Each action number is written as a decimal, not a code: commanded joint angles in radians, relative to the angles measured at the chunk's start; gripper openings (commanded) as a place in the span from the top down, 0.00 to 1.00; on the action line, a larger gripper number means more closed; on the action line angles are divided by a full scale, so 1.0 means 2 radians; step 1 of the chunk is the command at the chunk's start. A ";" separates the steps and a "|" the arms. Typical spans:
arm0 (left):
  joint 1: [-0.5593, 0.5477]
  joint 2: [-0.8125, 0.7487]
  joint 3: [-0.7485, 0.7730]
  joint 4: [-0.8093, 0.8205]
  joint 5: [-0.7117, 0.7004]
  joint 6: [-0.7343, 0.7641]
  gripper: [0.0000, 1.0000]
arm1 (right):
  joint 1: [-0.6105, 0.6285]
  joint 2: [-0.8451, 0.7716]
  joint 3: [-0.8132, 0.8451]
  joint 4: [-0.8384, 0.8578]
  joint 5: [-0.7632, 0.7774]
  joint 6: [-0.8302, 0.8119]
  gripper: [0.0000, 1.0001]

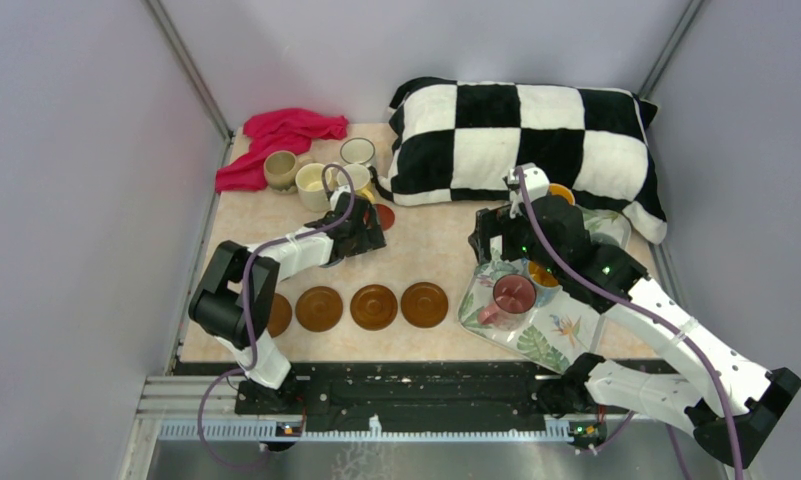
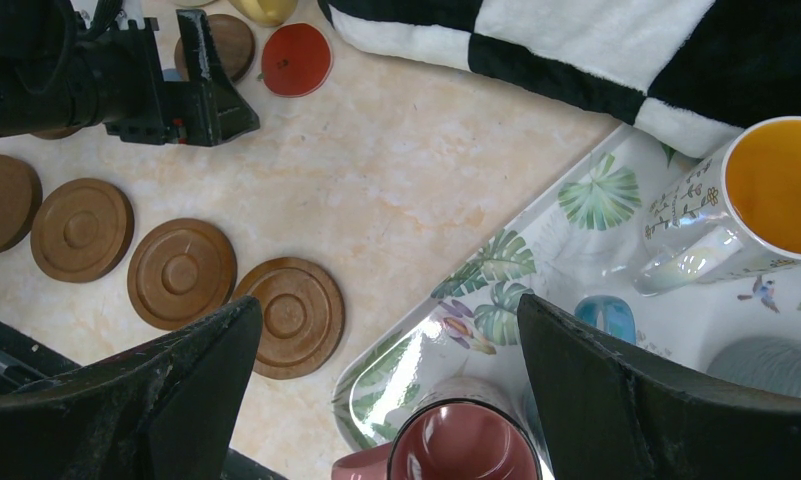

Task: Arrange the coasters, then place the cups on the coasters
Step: Move the coaster to the center of the board.

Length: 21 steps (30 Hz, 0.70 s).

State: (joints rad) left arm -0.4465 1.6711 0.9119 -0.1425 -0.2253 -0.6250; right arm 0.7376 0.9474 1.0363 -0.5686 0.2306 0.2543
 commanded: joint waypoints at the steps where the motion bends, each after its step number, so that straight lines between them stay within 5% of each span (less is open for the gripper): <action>1: 0.003 -0.010 -0.003 -0.001 -0.001 0.002 0.02 | 0.002 -0.004 0.019 0.011 -0.001 0.000 0.01; 21: 0.032 -0.031 0.058 -0.020 -0.012 0.028 0.02 | 0.002 -0.006 0.020 0.010 0.001 -0.001 0.01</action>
State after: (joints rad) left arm -0.4145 1.6363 0.9699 -0.1951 -0.2268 -0.5953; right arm 0.7376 0.9474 1.0363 -0.5690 0.2306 0.2543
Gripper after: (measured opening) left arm 0.986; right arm 0.988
